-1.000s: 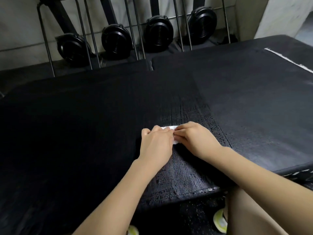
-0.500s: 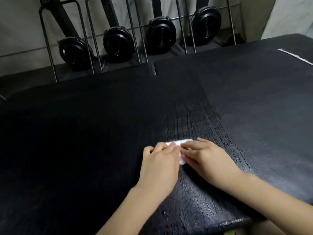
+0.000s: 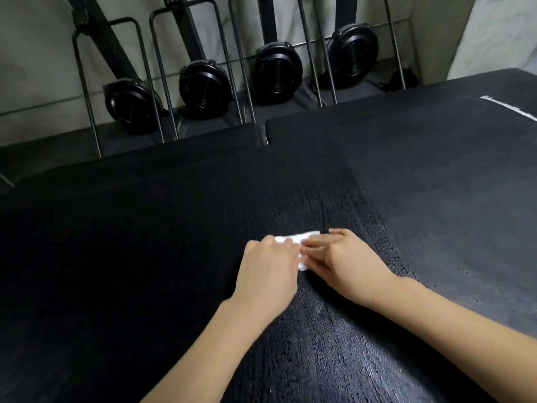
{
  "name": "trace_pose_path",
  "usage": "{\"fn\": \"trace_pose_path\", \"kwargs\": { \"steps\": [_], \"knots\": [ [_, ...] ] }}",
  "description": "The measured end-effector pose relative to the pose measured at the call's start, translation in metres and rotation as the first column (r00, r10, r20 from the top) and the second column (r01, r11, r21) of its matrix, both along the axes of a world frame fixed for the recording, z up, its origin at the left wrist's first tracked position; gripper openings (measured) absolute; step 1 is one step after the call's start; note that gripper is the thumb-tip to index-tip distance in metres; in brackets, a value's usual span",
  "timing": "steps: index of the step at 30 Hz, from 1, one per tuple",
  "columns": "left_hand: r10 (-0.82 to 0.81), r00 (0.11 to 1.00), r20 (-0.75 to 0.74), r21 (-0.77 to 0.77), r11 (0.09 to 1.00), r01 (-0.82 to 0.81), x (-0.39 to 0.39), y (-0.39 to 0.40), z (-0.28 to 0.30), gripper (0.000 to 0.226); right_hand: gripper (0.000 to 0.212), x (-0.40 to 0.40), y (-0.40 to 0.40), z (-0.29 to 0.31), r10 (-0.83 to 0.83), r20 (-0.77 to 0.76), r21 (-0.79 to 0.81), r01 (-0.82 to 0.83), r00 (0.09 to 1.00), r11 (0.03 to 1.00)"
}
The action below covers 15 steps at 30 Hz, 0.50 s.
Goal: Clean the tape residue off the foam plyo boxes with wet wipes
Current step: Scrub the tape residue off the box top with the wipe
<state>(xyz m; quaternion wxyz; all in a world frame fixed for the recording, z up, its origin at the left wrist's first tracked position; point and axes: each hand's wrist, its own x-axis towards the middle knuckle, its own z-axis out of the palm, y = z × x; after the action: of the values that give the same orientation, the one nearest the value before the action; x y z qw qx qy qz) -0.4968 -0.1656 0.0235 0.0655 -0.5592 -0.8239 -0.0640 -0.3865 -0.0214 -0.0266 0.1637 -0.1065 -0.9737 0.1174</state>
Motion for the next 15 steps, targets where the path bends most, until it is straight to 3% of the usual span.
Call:
{"fn": "trace_pose_path", "kwargs": {
  "steps": [7, 15],
  "knots": [
    [-0.021, 0.999, 0.025, 0.067, 0.998, 0.019, 0.002, -0.001, -0.023, 0.038, 0.031, 0.002, 0.001, -0.009, -0.054, -0.006, 0.071, 0.054, 0.999, 0.996],
    [0.083, 0.996, 0.041, -0.041, 0.996, -0.081, -0.087, 0.075, -0.017, 0.028, 0.035, -0.095, 0.067, 0.010, -0.055, 0.202, 0.074, 0.041, 0.978, 0.996]
  ]
}}
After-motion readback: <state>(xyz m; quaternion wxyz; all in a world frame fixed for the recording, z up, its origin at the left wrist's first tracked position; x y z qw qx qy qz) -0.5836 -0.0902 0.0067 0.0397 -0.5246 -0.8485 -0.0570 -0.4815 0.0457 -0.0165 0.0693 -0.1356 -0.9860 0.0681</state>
